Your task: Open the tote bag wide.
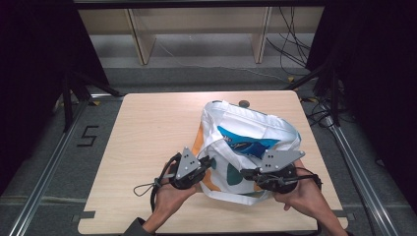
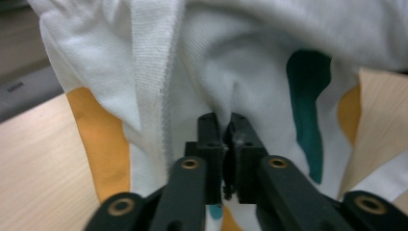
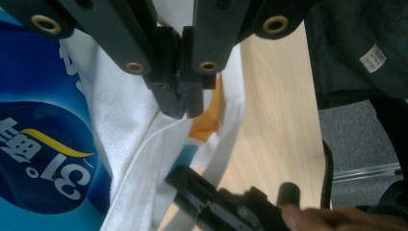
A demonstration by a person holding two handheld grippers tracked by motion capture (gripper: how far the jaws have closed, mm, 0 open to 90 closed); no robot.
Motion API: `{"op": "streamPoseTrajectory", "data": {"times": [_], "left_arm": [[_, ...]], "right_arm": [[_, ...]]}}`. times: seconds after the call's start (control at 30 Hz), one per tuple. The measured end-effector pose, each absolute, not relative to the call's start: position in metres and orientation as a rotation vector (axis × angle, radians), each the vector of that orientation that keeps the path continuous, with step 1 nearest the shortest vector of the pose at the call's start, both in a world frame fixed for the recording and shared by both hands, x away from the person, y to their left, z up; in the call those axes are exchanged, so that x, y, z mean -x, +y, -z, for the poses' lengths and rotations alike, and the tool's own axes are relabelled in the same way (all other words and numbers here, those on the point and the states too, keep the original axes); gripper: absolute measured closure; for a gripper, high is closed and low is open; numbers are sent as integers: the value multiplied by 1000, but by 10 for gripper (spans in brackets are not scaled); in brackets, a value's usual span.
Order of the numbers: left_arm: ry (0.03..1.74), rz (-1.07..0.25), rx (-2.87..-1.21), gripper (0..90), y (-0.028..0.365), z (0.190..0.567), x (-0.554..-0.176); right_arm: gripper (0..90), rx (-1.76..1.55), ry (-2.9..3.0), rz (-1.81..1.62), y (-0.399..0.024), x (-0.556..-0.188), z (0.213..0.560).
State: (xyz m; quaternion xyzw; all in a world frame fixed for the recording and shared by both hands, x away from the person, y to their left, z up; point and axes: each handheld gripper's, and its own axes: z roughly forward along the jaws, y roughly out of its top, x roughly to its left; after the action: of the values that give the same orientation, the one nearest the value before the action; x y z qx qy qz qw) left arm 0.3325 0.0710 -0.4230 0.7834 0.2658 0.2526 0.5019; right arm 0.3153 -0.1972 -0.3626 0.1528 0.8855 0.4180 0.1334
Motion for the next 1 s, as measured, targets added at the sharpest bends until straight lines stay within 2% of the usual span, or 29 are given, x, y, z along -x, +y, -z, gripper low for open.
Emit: {"op": "streamPoseTrajectory", "data": {"times": [0.33,0.47,0.63,0.73,0.8,0.87,0.97,1.0], "left_arm": [[618,-617,-1953,886,72,443,-336],[619,-583,-2073,886,67,471,-344],[608,-520,-2119,886,56,482,-347],[563,-565,-2197,885,51,492,-348],[582,-480,-2192,882,46,498,-348],[588,-488,-2190,880,47,497,-346],[584,-467,-2208,808,52,492,-342],[591,-408,-2182,777,60,485,-338]], "right_arm": [[892,-439,2578,-1161,-186,-314,374],[890,-445,2612,-1135,-182,-314,383],[890,-474,2660,-1026,-180,-316,407],[891,-544,2688,-965,-185,-317,424],[890,-571,2716,-912,-193,-323,448],[890,-595,2723,-902,-194,-325,454],[890,-624,2720,-888,-195,-328,463],[890,-609,2724,-904,-196,-328,462]]}}
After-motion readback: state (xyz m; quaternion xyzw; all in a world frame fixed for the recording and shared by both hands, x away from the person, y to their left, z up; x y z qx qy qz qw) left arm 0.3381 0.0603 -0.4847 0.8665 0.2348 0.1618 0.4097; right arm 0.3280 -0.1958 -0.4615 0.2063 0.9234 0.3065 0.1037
